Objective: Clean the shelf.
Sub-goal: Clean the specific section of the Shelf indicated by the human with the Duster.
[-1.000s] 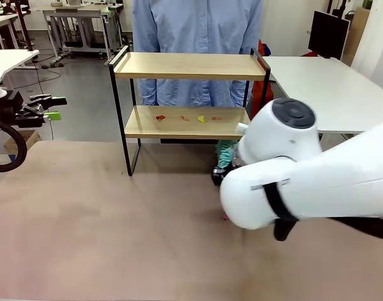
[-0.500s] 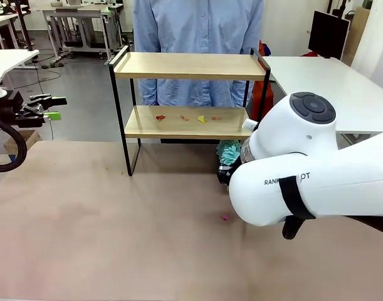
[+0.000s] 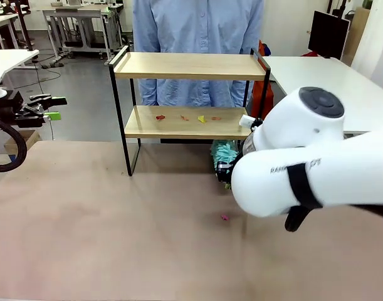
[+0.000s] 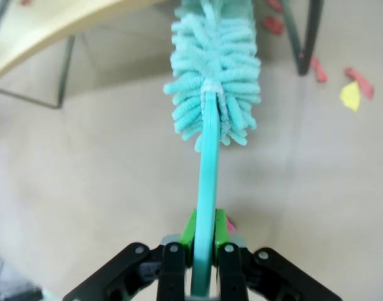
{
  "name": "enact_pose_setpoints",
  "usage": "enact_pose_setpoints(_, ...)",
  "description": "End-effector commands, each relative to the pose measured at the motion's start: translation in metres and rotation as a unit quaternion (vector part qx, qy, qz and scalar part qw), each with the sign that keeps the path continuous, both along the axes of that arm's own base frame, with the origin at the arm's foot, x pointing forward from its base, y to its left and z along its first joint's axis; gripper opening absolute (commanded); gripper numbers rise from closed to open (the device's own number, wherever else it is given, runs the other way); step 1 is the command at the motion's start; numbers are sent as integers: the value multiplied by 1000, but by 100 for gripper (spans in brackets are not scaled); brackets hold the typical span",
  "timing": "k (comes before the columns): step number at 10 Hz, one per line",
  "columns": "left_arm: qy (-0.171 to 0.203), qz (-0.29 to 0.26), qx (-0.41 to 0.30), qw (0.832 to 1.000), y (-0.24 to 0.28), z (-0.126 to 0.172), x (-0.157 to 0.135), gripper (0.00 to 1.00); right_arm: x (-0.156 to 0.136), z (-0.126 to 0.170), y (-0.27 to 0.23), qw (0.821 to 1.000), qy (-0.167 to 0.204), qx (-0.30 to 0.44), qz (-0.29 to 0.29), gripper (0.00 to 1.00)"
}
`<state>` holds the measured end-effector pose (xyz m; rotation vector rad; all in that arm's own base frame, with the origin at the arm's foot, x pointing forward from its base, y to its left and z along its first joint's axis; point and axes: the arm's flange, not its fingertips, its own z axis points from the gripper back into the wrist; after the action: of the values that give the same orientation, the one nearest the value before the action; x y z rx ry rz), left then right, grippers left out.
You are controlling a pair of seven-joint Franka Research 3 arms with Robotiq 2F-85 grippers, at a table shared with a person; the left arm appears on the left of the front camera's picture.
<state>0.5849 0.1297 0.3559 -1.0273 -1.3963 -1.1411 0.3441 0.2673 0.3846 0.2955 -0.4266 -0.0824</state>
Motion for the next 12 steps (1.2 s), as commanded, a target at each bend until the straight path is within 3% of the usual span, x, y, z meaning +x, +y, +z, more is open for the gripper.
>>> enact_pose_setpoints(1,-4,0,1,1000,0,3,0,100,-26,34,-58,994,22,19,110,12)
enact_pose_setpoints(3,-4,0,1,1000,0,3,0,100,-30,52,-84,981,36,21,189,12)
enact_pose_setpoints(7,-4,0,1,1000,0,3,0,100,-30,97,-140,930,54,11,363,12)
enact_pose_setpoints(9,-4,0,1,1000,0,3,0,100,-35,122,-164,904,89,16,417,12)
enact_pose_setpoints(11,-4,0,1,1000,0,3,0,100,-61,147,-179,885,108,7,454,12)
enact_pose_setpoints(12,-4,0,1,1000,0,3,0,100,-81,164,-183,883,102,-17,458,12)
